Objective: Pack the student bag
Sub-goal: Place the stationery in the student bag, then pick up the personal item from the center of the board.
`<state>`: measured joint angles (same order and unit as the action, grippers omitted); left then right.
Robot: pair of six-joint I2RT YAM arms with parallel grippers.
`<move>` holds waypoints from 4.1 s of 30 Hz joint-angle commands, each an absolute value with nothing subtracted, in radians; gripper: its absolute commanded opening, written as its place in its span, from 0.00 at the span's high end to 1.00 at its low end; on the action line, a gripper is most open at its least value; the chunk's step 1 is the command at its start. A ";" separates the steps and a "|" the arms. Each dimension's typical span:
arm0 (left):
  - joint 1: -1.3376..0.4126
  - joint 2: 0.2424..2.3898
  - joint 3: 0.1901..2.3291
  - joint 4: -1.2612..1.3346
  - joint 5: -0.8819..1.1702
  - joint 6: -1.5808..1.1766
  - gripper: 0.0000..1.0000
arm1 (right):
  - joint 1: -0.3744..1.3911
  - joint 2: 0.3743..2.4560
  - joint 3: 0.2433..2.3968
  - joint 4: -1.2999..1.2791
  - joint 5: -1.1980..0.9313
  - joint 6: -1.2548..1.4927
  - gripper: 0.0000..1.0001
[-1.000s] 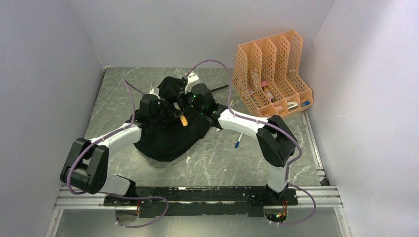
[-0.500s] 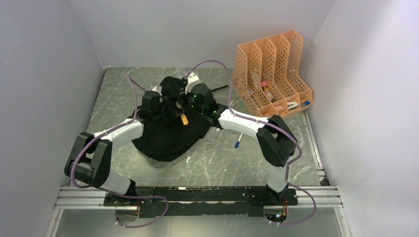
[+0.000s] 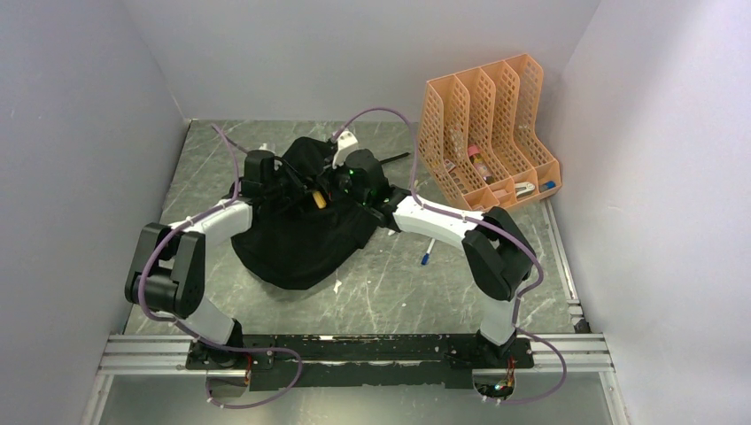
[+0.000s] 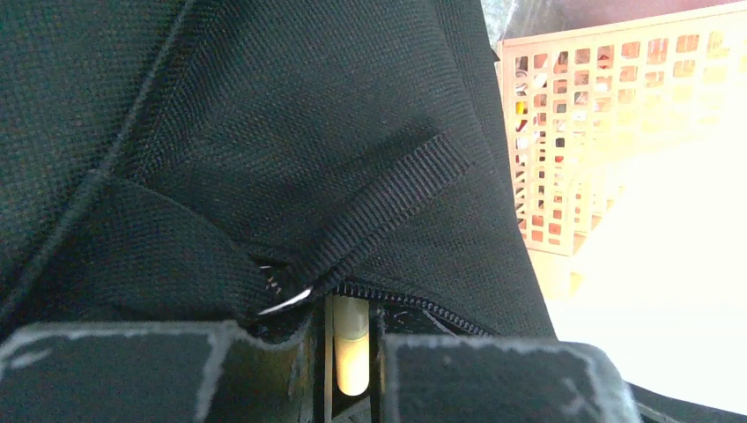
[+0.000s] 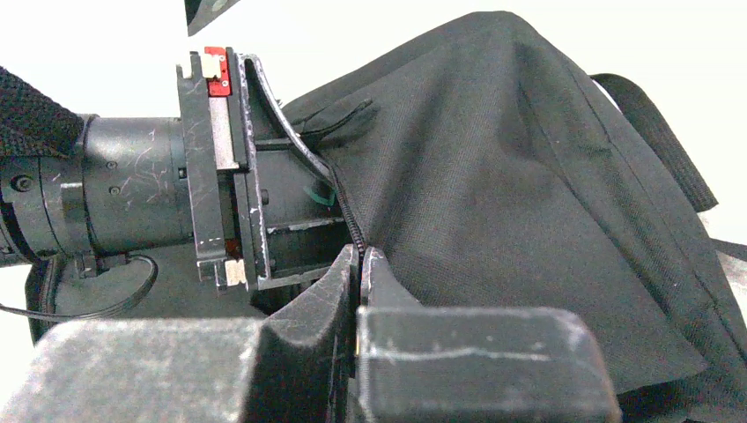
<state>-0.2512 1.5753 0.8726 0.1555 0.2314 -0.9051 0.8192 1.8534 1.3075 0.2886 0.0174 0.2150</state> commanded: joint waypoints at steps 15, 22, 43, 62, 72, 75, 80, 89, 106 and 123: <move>-0.245 1.622 0.955 0.220 0.228 -0.915 0.54 | 0.817 1.795 1.290 0.361 -0.040 0.259 1.00; -0.245 1.581 0.941 0.196 0.229 -0.902 0.47 | 0.818 1.801 1.293 0.358 -0.037 0.255 1.00; -0.243 1.061 0.663 -0.191 0.041 -0.758 0.85 | 0.818 1.675 1.232 0.292 0.023 0.225 0.60; -0.243 1.003 0.736 -0.256 -0.026 -0.642 0.81 | 0.718 1.601 1.150 -0.386 0.635 0.732 0.35; -0.242 0.986 0.733 -0.278 -0.031 -0.631 0.81 | 0.644 1.743 1.213 -0.483 0.445 0.850 0.41; -0.242 0.978 0.725 -0.277 -0.027 -0.633 0.81 | 0.631 1.769 1.219 -0.484 0.421 0.866 0.43; -0.244 0.971 0.706 -0.268 -0.013 -0.644 0.81 | 0.617 1.811 1.227 -0.484 0.386 0.883 0.45; -0.242 0.968 0.703 -0.272 -0.012 -0.644 0.81 | 0.601 1.861 1.230 -0.459 0.365 0.878 0.47; -0.242 0.980 0.706 -0.261 0.005 -0.647 0.81 | 0.591 1.892 1.229 -0.434 0.363 0.850 0.74; -0.317 1.030 0.750 0.014 0.337 -0.636 0.51 | 0.604 1.552 1.021 0.019 0.030 0.686 1.00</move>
